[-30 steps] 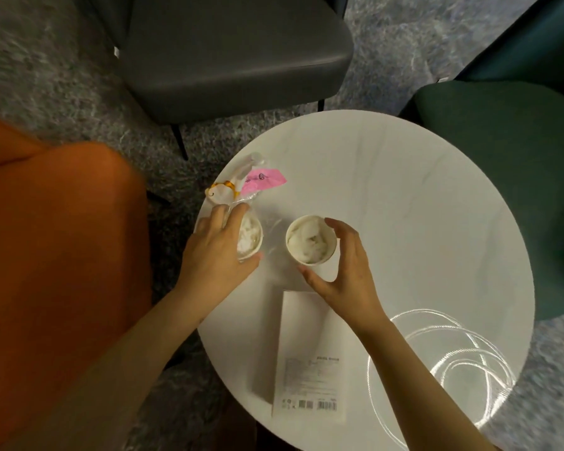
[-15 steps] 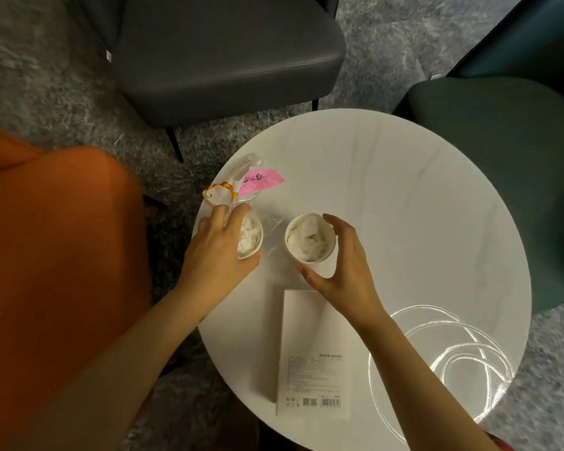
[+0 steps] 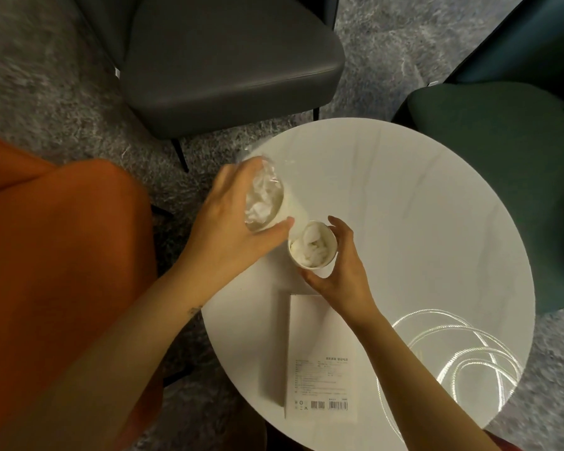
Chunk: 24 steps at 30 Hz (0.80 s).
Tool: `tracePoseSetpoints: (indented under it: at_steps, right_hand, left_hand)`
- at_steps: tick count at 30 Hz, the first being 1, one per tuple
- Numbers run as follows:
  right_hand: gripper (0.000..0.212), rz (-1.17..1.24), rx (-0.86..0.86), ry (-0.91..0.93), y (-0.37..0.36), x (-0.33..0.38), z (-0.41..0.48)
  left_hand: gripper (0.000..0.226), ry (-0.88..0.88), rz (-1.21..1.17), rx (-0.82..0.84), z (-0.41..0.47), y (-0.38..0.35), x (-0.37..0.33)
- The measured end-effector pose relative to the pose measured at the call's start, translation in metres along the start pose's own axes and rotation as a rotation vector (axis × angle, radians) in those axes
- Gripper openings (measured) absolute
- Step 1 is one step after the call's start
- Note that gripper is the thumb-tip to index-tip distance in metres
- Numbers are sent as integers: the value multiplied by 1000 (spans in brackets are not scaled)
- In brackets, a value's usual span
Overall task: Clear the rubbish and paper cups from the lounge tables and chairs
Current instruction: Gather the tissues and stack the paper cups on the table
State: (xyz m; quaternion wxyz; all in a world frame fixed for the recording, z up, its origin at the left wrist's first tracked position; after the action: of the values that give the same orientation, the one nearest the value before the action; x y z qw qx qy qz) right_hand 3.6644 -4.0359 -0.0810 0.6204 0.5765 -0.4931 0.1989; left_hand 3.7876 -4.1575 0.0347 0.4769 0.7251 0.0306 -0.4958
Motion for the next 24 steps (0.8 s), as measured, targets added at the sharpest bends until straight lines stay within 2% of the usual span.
tracePoseSetpoints:
  at_steps: [8, 14, 17, 20, 24]
  right_hand:
    - [80, 163, -16, -4, -1, 1, 3]
    - [78, 186, -50, 61, 1, 5, 3]
    - [91, 178, -85, 90, 4, 4, 0]
    - [97, 129, -99, 130, 4, 5, 3]
    - [90, 146, -72, 139, 4, 7, 3]
  left_hand:
    - [67, -83, 133, 230, 4, -61, -19]
    - [64, -131, 358, 257, 7, -86, -18]
    - [57, -137, 505, 268, 11, -102, -22]
    - [51, -169, 546, 229, 8, -106, -20]
    - [59, -194, 590, 270, 7, -109, -12]
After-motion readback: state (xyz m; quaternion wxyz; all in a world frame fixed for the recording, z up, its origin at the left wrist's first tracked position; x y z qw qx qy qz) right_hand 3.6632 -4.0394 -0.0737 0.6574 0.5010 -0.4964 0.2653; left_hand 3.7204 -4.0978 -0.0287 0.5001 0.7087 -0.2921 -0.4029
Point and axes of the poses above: each hand's wrist, its own z-axis towards the middle knuckle, its own y-axis out of the back of the hand, x = y × z, the point moved 8 cm from there along z, towards the middle knuckle, and after that the axes turned 9 degrees about x, right-handed, at the moved point
